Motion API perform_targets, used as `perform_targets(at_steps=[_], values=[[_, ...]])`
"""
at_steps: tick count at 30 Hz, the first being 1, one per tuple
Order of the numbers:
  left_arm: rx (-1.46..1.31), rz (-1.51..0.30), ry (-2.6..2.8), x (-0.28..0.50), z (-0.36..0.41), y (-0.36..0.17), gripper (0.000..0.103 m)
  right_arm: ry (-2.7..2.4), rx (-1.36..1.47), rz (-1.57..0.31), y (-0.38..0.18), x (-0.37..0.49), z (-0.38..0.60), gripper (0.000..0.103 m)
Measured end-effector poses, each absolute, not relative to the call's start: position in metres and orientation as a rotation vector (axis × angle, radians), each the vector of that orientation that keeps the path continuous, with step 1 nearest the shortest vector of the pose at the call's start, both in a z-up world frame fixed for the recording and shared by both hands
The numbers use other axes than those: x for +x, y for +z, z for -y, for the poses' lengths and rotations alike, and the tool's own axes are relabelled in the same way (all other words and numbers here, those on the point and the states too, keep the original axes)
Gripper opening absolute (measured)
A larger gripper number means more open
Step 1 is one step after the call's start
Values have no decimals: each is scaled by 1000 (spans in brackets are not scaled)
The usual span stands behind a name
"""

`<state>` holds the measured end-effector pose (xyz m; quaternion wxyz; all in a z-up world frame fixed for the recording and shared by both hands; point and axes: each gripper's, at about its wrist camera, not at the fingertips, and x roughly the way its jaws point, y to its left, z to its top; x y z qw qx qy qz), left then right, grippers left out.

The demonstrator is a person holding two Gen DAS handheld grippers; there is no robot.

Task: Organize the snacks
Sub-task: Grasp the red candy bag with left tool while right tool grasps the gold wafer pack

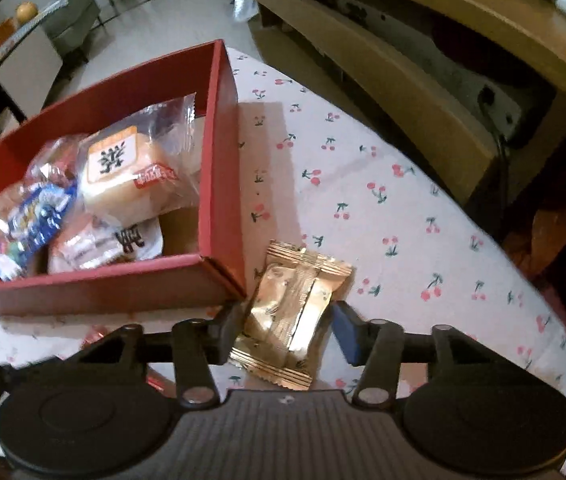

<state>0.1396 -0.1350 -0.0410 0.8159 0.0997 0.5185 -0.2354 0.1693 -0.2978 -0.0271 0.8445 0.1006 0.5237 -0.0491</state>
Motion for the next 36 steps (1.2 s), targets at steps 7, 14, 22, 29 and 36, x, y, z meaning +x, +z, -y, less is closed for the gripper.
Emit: perform_targets(at_steps=[7,14,22,29,36], values=[[198,-1113,-500,141,127,-39,90,-31,178,-1145,-22,144,303,57],[198,-1105,-492,142,127,-40,92,25,158,-1124,-7,123,295,57],[294,-1058,-471,142,144,-47,90,37,171,-1116,-6,130,294,57],[230,-1063,-431,131,129,-38,64,80,168,-1084,2,127,291,57],[188,-1099,-343,108,106,-34,61,137,165,-1032,20,110,281,57]])
